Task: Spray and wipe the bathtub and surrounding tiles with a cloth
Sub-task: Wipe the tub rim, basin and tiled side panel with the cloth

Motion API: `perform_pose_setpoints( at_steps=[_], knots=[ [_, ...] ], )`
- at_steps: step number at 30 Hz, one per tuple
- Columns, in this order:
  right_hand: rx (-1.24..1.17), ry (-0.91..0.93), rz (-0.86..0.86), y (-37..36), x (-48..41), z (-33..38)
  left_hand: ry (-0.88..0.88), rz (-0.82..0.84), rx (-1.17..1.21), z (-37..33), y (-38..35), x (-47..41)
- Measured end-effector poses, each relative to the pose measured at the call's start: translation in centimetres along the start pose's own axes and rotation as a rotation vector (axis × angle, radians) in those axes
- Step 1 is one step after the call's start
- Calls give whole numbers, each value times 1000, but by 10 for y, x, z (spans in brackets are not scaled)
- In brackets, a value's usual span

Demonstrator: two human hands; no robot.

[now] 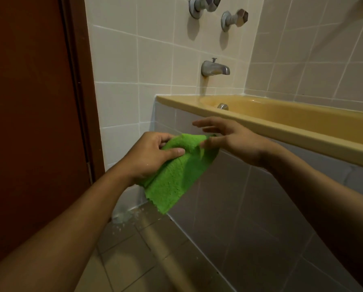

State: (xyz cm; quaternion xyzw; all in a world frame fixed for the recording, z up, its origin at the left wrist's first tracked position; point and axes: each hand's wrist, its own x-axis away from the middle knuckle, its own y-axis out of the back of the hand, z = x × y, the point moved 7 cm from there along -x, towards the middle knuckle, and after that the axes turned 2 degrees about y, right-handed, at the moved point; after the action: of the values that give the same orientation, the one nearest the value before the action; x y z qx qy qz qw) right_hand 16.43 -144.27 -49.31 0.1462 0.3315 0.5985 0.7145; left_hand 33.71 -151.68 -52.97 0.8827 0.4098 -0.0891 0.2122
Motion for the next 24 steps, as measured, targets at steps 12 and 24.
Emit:
perform_pose_setpoints(
  at_steps=[12,24],
  knots=[
    [305,-22,-154,9,18,-22,28,371,-62,62,-43,-34],
    [99,-468,-307,20,105,-45,-101,444,236,49,-120,-56]
  ],
)
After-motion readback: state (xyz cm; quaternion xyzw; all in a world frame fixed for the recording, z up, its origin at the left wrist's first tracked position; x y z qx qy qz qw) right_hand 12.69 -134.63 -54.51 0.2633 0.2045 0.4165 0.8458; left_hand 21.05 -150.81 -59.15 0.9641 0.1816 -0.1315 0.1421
